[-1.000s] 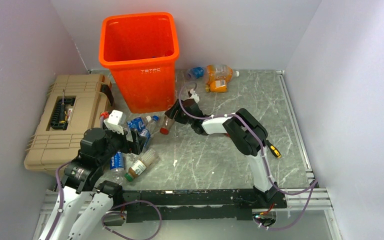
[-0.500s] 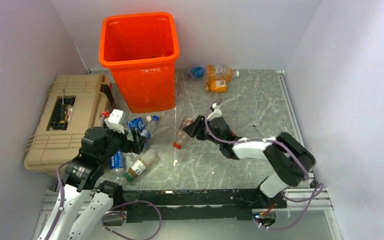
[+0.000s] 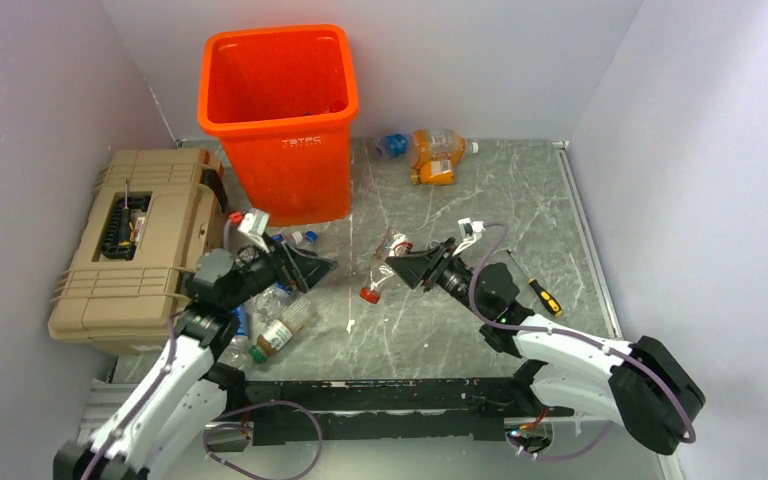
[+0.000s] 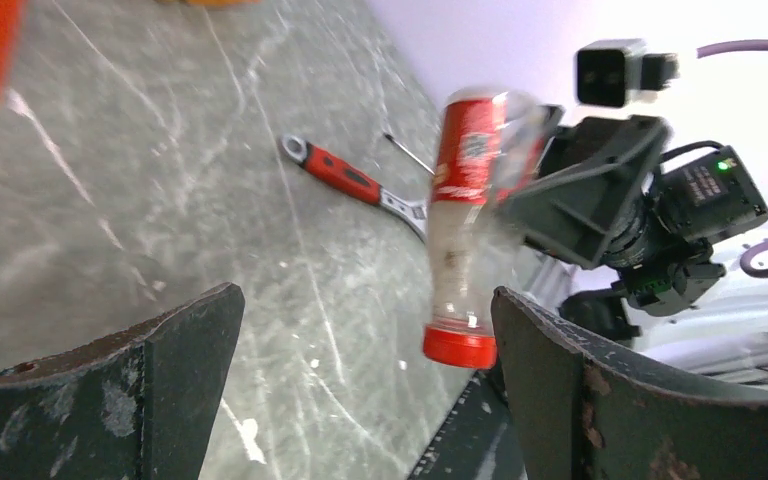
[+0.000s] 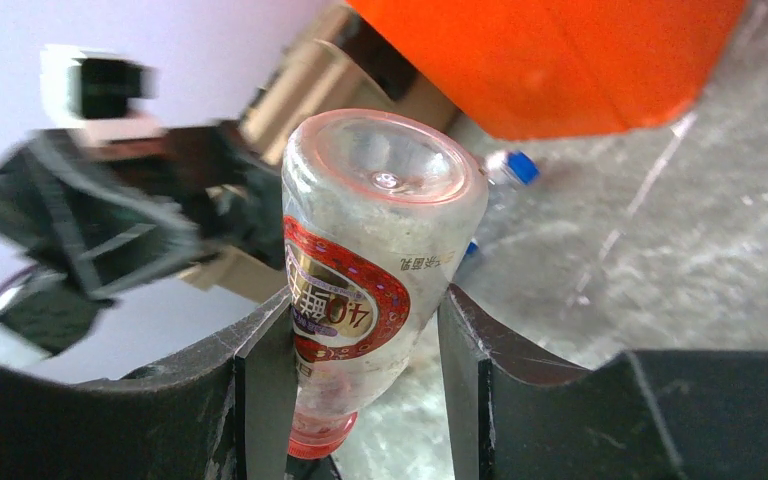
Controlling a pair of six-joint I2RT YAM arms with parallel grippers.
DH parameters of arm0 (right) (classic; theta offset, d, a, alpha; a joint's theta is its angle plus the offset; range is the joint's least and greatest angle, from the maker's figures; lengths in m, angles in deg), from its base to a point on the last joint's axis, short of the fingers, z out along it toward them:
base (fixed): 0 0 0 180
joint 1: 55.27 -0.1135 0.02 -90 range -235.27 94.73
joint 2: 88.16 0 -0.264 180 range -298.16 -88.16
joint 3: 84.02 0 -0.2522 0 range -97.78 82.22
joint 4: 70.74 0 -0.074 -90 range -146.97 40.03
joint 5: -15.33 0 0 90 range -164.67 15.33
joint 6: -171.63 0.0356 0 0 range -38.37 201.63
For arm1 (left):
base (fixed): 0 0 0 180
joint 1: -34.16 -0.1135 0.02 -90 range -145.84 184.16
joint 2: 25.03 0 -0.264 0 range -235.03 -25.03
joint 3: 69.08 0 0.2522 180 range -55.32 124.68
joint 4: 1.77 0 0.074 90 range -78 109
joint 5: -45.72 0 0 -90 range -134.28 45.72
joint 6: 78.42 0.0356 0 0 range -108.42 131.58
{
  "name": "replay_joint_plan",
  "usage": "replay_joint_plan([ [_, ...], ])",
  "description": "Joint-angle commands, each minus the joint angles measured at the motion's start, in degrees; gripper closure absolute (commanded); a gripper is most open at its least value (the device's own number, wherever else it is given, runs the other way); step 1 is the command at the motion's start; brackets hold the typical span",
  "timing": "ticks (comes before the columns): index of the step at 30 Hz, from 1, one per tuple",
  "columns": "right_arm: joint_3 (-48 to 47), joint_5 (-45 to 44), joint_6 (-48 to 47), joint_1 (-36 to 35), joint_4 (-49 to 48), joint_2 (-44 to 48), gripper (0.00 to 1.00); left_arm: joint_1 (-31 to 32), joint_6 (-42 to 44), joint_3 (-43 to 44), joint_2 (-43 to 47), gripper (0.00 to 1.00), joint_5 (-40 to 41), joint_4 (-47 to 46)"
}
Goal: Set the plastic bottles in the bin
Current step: Pick up the plastic bottle at the center of the board, then place the plastic bottle in the trash bin.
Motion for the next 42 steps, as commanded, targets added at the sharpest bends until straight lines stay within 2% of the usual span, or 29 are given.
replay_joint_plan([
  [1,-2.7,3.1,0.3,0.2,-9.3,3.2,0.73,0.3,-12.9,-0.7,-10.0,0.01,-12.1,-26.7],
  [4,-4.1,6.3,3.8,0.9,-12.6,1.5,0.73,2.3,-12.9,0.7,-15.4,0.0,-15.0,-29.7],
  [7,-5.4,9.4,7.0,1.6,-17.3,-1.1,0.73,4.3,-13.0,1.0,-16.9,0.01,-14.1,-32.2],
  [11,-5.9,9.7,7.7,1.8,-18.5,-2.6,0.73,5.4,-15.1,1.2,-17.9,0.0,-17.1,-36.8],
  [20,-8.0,12.4,11.3,1.8,-25.3,-9.1,0.73,8.2,-12.5,2.0,-16.7,0.01,-19.9,-31.9],
  [23,-8.7,13.7,12.4,1.8,-27.8,-10.8,0.73,8.9,-10.3,3.4,-16.9,0.04,-19.6,-26.1],
  [26,-9.1,14.3,12.4,1.8,-28.6,-11.3,0.73,9.7,-10.1,3.7,-17.5,0.07,-20.5,-24.5],
  [30,-9.2,13.8,10.9,1.8,-27.3,-10.8,0.73,10.8,-11.8,4.0,-19.4,0.19,-23.7,-26.8],
  [33,-9.0,13.1,10.0,1.8,-26.3,-10.1,0.73,11.7,-12.0,4.9,-20.9,0.32,-25.9,-27.3],
  [38,-9.1,13.8,8.3,1.8,-22.4,-8.5,0.71,12.1,-7.6,7.0,-19.0,0.57,-24.4,-20.6],
  [39,-9.1,13.9,7.4,1.8,-20.8,-7.7,0.7,12.1,-5.9,7.8,-18.2,0.64,-24.0,-18.0],
  [40,-9.2,14.2,6.7,1.8,-18.6,-6.8,0.64,12.0,-3.7,8.9,-17.2,0.71,-23.4,-14.8],
  [42,-10.3,16.1,4.4,1.8,-12.4,-4.7,0.47,12.1,0.6,11.1,-15.5,0.82,-22.0,-8.4],
])
